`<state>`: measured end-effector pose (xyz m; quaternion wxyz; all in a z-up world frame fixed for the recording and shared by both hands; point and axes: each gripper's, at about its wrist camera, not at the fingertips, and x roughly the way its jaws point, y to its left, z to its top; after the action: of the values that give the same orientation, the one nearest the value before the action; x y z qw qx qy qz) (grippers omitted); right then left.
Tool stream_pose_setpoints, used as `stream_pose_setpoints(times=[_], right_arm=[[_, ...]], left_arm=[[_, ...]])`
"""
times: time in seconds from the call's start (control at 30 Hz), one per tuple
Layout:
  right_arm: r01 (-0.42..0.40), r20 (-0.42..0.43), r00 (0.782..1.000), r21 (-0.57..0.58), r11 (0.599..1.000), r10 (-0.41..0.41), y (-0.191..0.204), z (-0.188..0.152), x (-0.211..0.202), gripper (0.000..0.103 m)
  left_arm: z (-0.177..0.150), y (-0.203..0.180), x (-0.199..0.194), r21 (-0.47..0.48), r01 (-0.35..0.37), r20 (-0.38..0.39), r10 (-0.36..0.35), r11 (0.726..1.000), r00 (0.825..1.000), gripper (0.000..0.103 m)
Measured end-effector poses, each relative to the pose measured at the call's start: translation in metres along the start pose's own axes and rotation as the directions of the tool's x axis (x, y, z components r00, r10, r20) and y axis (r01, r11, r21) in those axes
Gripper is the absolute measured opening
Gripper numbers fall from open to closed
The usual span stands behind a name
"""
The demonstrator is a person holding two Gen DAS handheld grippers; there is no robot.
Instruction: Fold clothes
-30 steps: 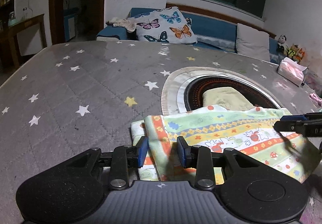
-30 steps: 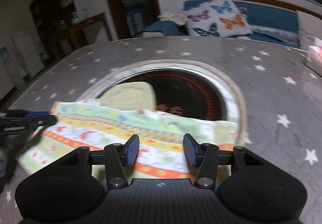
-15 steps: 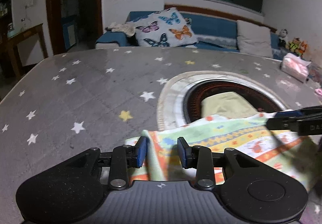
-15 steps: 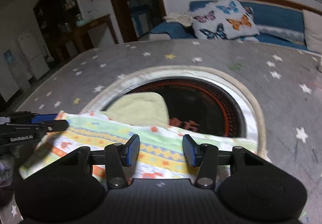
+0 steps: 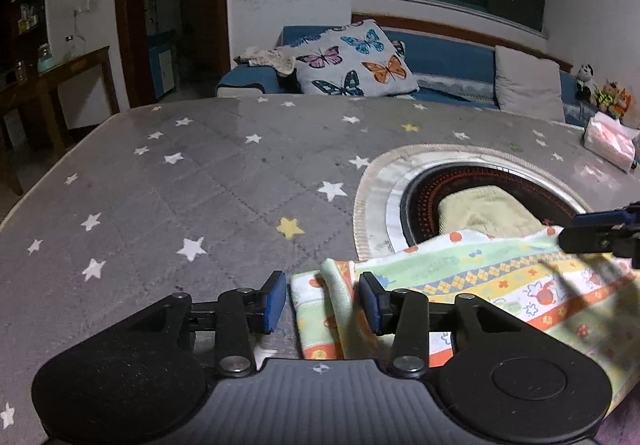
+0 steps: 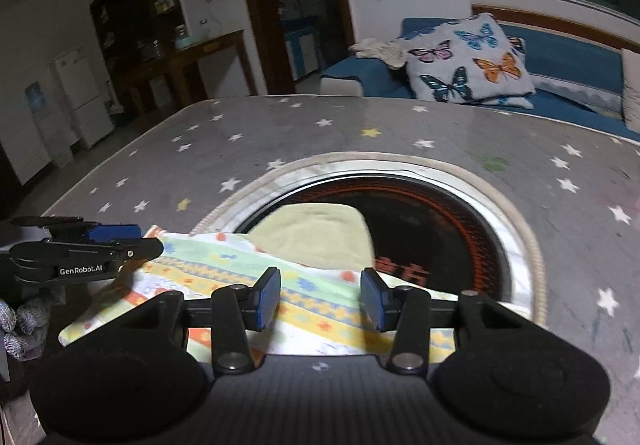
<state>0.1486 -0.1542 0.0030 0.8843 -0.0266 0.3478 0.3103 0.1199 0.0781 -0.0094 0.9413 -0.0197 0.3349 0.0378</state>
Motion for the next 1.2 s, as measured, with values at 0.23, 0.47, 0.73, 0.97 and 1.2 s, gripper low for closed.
stream_pose_setpoints(times=[0.23,0.47,0.73,0.97,1.2], right_arm=[[0.012,-0.007,1.0,-0.088,0.996,-0.012,0.029,0.014,0.022,0.045],[0.041,-0.034,0.998,-0.172,0.984,-0.048,0.054,0.02,0.055,0.045],[0.056,-0.046,0.997,-0.195,0.979,-0.066,0.061,0.018,0.058,0.045],[0.004,-0.01,1.0,-0.238,0.971,-0.006,0.078,0.007,0.017,0.052],[-0.063,-0.024,0.998,-0.321,0.945,0.058,0.106,-0.017,-0.012,0.056]], left_arm=[[-0.002,0.007,0.0,-0.008,-0.006,0.006,0.006,1.0,1.0,0.045],[-0.003,0.013,0.001,-0.019,-0.002,0.007,0.002,1.0,1.0,0.046],[0.0,0.024,-0.007,-0.082,0.011,-0.003,-0.011,0.997,1.0,0.052],[0.003,0.027,-0.027,-0.121,0.002,0.026,0.001,0.993,1.0,0.085],[0.0,0.028,-0.044,-0.137,-0.001,0.046,0.007,0.991,0.999,0.103]])
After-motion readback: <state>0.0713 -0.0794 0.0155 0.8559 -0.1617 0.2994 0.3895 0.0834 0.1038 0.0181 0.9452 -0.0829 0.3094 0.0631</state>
